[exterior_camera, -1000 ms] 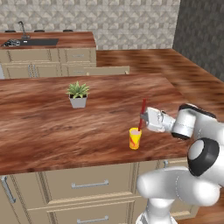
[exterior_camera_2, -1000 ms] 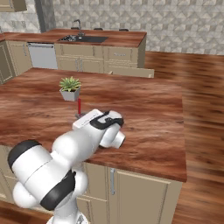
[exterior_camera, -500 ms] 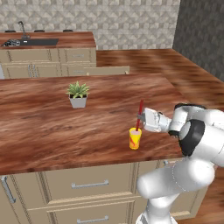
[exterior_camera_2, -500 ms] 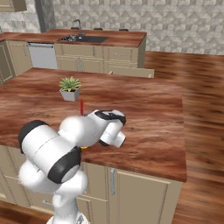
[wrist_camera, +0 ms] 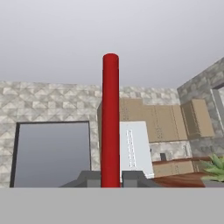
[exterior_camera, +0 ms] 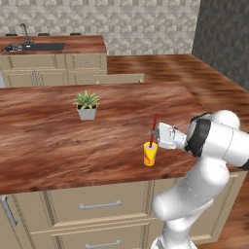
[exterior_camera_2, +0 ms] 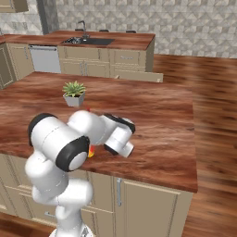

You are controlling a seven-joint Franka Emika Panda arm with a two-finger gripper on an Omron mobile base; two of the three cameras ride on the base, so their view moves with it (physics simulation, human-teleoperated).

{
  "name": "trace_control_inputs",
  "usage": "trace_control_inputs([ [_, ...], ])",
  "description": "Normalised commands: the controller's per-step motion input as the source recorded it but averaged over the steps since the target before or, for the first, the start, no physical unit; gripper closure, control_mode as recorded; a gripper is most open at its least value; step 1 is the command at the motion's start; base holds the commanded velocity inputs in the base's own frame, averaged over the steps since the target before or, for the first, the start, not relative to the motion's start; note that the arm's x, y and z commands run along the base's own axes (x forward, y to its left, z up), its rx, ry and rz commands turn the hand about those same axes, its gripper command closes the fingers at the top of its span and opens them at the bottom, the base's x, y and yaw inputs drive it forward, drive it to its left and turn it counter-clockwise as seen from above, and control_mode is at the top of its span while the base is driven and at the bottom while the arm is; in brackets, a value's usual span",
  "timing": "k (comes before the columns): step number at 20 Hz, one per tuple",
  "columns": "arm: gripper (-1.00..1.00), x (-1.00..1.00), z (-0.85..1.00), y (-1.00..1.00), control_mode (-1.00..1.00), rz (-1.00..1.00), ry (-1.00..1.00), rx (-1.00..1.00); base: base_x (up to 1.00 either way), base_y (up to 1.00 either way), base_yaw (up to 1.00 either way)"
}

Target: Pick up the straw from the left drawer and put it inside the smoothie cup.

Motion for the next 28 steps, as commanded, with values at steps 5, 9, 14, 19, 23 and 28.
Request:
trace_control_inputs([
  [5,1.0,0.14,-0.14,0.0,-1.0,0.0,-0.02,0.0,0.0,0.0,0.0],
  [9,1.0,0.14,-0.11,0.0,-1.0,0.0,-0.03,0.0,0.0,0.0,0.0],
  [14,1.0,0.03,-0.1,0.0,-1.0,0.0,-0.02,0.0,0.0,0.0,0.0],
  [19,1.0,-0.03,-0.03,0.0,-1.0,0.0,-0.02,-0.02,0.0,0.0,0.0],
  [23,-1.0,-0.24,0.0,0.0,-1.0,0.0,-0.05,-0.05,0.0,0.0,0.0],
  [28,-1.0,-0.23,0.0,0.09,-1.0,0.0,-0.05,-0.09,0.0,0.0,0.0],
])
